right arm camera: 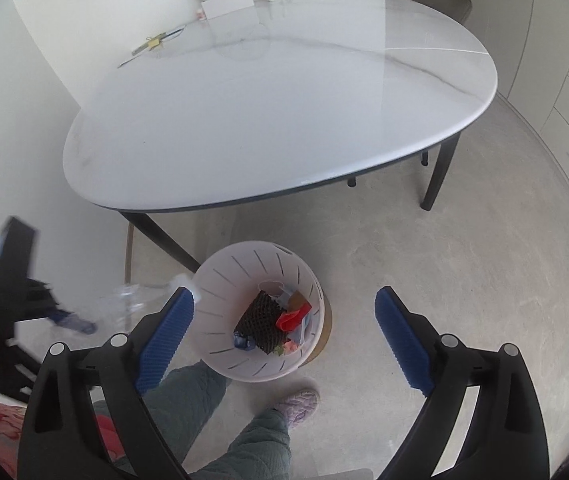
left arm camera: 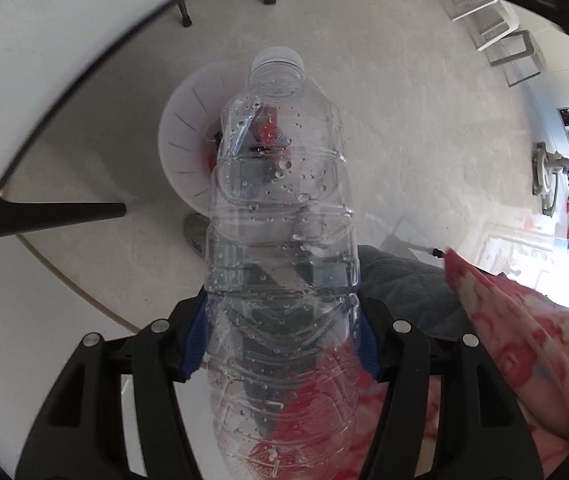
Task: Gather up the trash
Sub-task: 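Lower the bottle into the bin and open the left tool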
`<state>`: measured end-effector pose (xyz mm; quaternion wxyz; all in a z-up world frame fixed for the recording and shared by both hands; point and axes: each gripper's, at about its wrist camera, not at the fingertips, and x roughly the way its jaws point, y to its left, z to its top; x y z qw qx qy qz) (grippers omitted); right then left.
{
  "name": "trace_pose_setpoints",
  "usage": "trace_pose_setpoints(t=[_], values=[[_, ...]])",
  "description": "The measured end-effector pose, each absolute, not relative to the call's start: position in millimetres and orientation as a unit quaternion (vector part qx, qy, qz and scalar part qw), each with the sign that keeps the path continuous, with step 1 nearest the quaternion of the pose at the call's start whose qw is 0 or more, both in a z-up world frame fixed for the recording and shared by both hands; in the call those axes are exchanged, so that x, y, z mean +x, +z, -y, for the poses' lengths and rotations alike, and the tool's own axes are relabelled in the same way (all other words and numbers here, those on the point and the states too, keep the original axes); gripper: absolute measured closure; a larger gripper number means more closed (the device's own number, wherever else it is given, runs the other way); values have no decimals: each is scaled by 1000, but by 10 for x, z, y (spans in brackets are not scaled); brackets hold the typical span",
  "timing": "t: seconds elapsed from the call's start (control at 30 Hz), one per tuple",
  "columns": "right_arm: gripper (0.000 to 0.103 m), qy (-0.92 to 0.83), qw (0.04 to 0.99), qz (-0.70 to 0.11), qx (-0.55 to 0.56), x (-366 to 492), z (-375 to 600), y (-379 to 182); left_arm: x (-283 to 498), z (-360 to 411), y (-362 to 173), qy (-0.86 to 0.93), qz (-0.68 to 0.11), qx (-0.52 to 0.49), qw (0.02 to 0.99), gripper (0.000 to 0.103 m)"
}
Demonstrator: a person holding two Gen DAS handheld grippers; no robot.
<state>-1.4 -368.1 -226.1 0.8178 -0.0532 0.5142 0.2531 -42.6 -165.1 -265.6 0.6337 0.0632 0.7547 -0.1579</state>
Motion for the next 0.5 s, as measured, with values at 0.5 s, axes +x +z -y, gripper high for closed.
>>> trace_pose_setpoints(t=[0.5], values=[[11,235,802,-546,-55,-53,3835,-2471,27,1851,-3874,-154,-797,116,572,44]])
